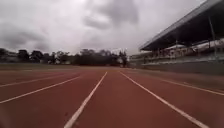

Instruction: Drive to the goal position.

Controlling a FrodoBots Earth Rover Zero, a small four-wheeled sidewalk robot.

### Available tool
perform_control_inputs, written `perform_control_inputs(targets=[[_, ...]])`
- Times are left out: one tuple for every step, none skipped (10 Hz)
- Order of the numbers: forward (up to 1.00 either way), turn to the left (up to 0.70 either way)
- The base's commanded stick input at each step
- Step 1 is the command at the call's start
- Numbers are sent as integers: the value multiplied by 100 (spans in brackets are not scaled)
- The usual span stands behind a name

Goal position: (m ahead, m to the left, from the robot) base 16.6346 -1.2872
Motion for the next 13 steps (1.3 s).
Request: perform_control_inputs(targets=[[70, 0], [70, 0], [70, -1], [70, -18], [70, -35], [70, -35], [70, -35], [70, -35], [70, -23], [70, -1], [70, 0], [70, 0], [70, 0]])
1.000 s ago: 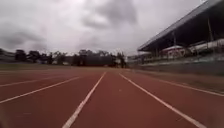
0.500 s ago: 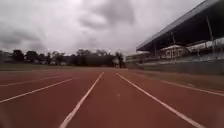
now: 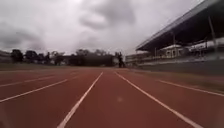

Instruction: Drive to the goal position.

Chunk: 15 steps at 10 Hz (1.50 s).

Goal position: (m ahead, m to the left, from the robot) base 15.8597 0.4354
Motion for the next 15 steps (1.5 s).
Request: perform_control_inputs(targets=[[70, 0], [70, 0], [70, 0], [70, 0], [70, 0], [70, -9], [70, -30], [70, -32], [70, -29], [70, -25], [70, -22], [70, -18], [70, -15], [70, -11], [70, 0]])
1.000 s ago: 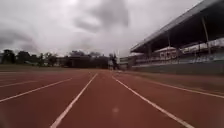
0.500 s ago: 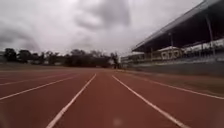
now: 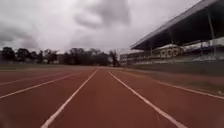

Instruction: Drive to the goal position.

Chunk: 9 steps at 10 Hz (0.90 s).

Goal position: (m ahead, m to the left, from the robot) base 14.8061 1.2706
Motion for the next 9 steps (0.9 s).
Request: perform_control_inputs(targets=[[70, 0], [70, -25], [70, -6], [70, 0], [70, 0], [70, 0], [70, 0], [70, 0], [70, 0]])
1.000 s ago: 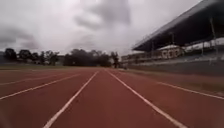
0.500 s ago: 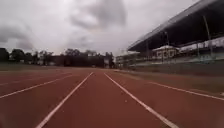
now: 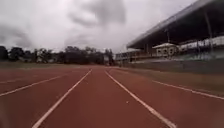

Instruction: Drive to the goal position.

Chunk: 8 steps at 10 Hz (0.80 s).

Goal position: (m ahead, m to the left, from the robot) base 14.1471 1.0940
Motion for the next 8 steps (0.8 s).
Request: perform_control_inputs(targets=[[70, 0], [70, 0], [70, 0], [70, 0], [70, 0], [70, 0], [70, 0], [70, 0]])
